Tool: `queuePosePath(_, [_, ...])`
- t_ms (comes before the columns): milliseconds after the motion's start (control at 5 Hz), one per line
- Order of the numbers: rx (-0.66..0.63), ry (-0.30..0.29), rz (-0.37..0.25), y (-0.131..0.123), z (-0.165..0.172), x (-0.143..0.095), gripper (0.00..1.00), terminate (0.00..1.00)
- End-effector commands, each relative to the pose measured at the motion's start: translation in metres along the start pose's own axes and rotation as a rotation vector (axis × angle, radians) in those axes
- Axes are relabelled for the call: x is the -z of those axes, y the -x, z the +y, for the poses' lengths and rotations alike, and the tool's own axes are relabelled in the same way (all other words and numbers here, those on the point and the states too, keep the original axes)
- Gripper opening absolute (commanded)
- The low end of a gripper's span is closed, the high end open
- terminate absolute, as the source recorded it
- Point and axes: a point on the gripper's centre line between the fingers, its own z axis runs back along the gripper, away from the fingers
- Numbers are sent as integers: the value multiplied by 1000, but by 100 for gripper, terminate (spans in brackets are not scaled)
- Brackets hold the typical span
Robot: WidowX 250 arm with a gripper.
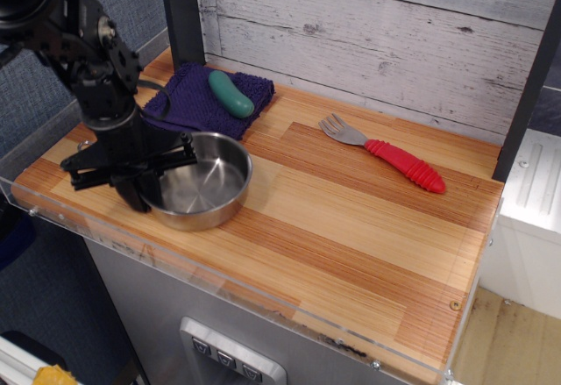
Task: Place the pan on the left edge of the table.
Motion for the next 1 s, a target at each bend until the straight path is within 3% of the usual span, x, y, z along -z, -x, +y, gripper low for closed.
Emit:
queuePosePath(0, [-45,-16,48,6,1,-3,100,0])
queuePosePath(400, [-82,-40,47,7,1,-3,100,0])
queuePosePath(800, [-80,12,12,2,0,-27,100,0])
